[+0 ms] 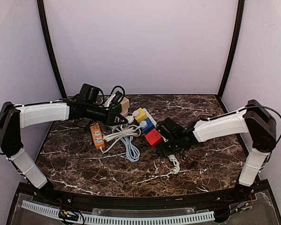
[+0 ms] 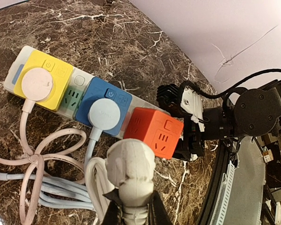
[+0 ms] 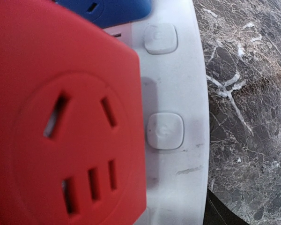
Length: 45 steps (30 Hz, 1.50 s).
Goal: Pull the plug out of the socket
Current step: Remove the plug from the socket, then place the plug at the center of the board.
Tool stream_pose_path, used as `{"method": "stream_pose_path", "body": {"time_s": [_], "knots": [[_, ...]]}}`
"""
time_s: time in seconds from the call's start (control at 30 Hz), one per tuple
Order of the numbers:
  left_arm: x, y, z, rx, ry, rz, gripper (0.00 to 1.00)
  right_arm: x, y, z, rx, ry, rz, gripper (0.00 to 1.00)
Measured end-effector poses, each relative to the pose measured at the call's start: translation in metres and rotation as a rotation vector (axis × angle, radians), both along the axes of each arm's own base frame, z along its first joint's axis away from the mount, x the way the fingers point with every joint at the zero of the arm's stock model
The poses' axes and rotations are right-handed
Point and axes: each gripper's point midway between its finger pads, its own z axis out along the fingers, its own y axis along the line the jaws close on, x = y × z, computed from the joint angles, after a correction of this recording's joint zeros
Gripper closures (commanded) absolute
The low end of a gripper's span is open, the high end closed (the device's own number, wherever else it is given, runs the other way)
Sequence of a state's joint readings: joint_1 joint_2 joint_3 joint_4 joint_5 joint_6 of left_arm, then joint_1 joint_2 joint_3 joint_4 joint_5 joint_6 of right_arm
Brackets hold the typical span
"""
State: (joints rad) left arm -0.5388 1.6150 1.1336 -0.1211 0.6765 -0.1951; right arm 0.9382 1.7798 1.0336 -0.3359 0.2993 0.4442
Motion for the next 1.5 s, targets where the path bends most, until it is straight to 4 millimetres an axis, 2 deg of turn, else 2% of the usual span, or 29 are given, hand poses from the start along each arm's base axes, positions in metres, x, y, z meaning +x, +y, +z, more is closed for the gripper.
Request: {"method": "stream_pose_path", "body": {"time_s": [0.23,0.37,0.47,0.6,0.8,0.87,1.03,1.13,1.2,1.33,1.47,1.5], "knots": [[0.008,0.014,0.020,-0.010,-0.055,0.053,0.99,-0.002,-0.004,0.000,0.003,-0.002,-0.005,1.00],[0.019,0.033,0.038,-0.021,-0.101,0.125,0.99,-0.002,-0.006,0.001,-0.002,-0.006,-0.008,1.00],[0.023,0.051,0.045,-0.029,-0.117,0.195,0.99,-0.002,-0.007,0.001,-0.007,-0.008,-0.010,1.00],[0.023,0.098,0.034,-0.034,-0.080,0.345,0.99,-0.002,-0.008,0.001,-0.010,-0.009,-0.013,1.00],[0.025,0.190,0.004,-0.028,0.023,0.639,0.99,-0.001,-0.010,0.001,-0.012,-0.010,-0.018,1.00],[0.024,0.222,0.003,-0.014,0.040,0.734,0.99,-0.001,-0.010,0.001,-0.011,-0.011,-0.018,1.00],[0.019,0.284,0.008,0.077,0.031,0.912,0.99,-0.001,-0.014,0.001,-0.013,-0.018,-0.025,1.00],[0.014,0.333,0.005,0.146,0.033,1.059,0.99,-0.001,-0.019,0.002,-0.021,-0.024,-0.033,1.00],[0.008,0.357,0.000,0.209,0.037,1.141,0.99,-0.001,-0.022,0.003,-0.024,-0.025,-0.039,1.00],[-0.004,0.378,-0.006,0.325,0.029,1.210,0.99,0.000,-0.025,0.003,-0.028,-0.027,-0.044,1.00],[-0.009,0.383,-0.009,0.376,0.019,1.212,0.99,0.000,-0.025,0.003,-0.027,-0.029,-0.044,1.00],[-0.010,0.383,-0.012,0.385,0.027,1.206,0.96,0.000,-0.025,0.003,-0.027,-0.029,-0.044,1.00]]}}
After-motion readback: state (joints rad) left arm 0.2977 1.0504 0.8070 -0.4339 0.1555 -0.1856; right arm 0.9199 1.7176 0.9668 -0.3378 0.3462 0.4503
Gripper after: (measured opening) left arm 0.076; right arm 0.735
